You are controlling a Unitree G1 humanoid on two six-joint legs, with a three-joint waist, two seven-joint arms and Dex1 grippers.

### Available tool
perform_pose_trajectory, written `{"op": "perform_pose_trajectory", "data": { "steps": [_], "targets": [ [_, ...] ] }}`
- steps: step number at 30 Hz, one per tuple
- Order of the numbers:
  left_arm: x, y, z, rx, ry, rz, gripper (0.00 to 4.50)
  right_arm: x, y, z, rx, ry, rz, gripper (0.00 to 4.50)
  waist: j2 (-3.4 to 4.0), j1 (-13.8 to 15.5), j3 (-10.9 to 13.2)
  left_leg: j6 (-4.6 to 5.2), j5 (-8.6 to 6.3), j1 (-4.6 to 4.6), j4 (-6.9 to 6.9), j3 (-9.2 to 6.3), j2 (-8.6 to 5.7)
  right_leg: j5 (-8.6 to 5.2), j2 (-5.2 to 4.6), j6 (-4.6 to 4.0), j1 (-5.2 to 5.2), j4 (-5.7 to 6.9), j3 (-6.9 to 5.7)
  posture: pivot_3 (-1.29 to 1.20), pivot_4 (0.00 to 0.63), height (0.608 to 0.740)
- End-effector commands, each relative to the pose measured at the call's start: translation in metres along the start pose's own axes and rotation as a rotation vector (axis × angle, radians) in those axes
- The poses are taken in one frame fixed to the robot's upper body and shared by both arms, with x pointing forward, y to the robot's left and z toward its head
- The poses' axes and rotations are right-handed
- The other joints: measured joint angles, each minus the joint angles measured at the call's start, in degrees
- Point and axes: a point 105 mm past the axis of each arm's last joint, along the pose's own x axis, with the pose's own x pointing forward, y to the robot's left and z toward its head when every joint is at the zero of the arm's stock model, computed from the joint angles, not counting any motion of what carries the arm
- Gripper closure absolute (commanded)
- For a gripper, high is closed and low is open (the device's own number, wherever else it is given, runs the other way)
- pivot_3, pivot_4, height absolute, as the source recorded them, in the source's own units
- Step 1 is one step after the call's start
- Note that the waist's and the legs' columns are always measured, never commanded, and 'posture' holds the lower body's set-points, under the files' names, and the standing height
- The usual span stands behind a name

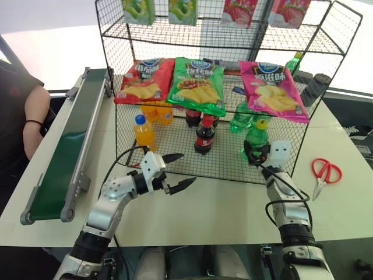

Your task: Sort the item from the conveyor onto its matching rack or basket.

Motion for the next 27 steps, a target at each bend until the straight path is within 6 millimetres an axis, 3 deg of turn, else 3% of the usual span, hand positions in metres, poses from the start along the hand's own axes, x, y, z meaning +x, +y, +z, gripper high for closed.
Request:
{"op": "perform_pose_trajectory", "data": {
  "steps": [1, 2, 4, 10, 15, 22, 27],
  "targets": [
    [0.002, -0.002, 0.012, 0.031, -0.03, -0.008, 0.01, 0.003, -0.006, 0.016, 0.018, -0.072, -0.015, 1.03, 0.0, 0.03, 0.0, 0.0, 0.0, 0.0, 0.0, 0.0, 0.0, 0.0, -0.01, 0.0, 0.0, 0.0, 0.0, 0.0, 0.15, 0.74],
    [0.002, -0.002, 0.012, 0.032, -0.03, -0.008, 0.0, 0.002, -0.006, 0.016, 0.024, -0.073, -0.009, 0.5, 0.0, 0.04, 0.0, 0.0, 0.0, 0.0, 0.0, 0.0, 0.01, 0.0, -0.01, 0.0, 0.0, 0.0, 0.0, 0.0, 0.15, 0.74],
    [0.002, -0.002, 0.012, 0.032, -0.03, -0.006, 0.0, 0.0, -0.004, 0.016, 0.019, -0.077, -0.001, 0.05, 0.0, -0.01, -0.01, 0.0, 0.0, 0.0, 0.0, 0.0, 0.02, 0.0, -0.02, 0.0, 0.01, 0.0, 0.0, 0.0, 0.15, 0.74],
    [0.003, -0.001, 0.012, 0.03, -0.032, 0.0, 0.0, -0.015, -0.001, 0.022, -0.053, -0.098, 0.009, 0.05, 0.02, 0.13, -0.02, 0.0, 0.0, 0.02, 0.0, 0.0, 0.03, 0.0, -0.03, 0.0, 0.03, 0.0, 0.01, 0.0, 0.15, 0.74],
    [-0.002, 0.005, 0.01, 0.021, -0.021, 0.024, 0.0, -0.046, 0.0, 0.031, -0.134, -0.098, 0.019, 0.05, 0.05, 0.29, -0.04, 0.0, 0.0, 0.02, -0.01, -0.01, 0.03, 0.0, -0.05, 0.0, 0.03, 0.0, 0.01, 0.0, 0.15, 0.74],
    [-0.023, 0.024, 0.0, 0.031, 0.053, 0.129, 0.0, -0.097, 0.035, 0.047, -0.229, -0.067, 0.268, 0.05, 0.05, 0.2, -0.05, 0.01, -0.01, 0.08, -0.02, -0.01, 0.02, 0.0, -0.03, -0.01, 0.07, -0.01, 0.02, 0.0, 0.15, 0.74],
    [-0.047, 0.037, -0.01, 0.058, 0.128, 0.198, 0.0, -0.123, 0.031, 0.056, -0.249, -0.032, 0.33, 0.05, 0.03, 0.32, -0.06, 0.02, -0.01, 0.35, -0.07, -0.01, 0.02, -0.02, 0.01, -0.02, 0.28, -0.01, 0.03, 0.0, 0.15, 0.74]
  ]
}}
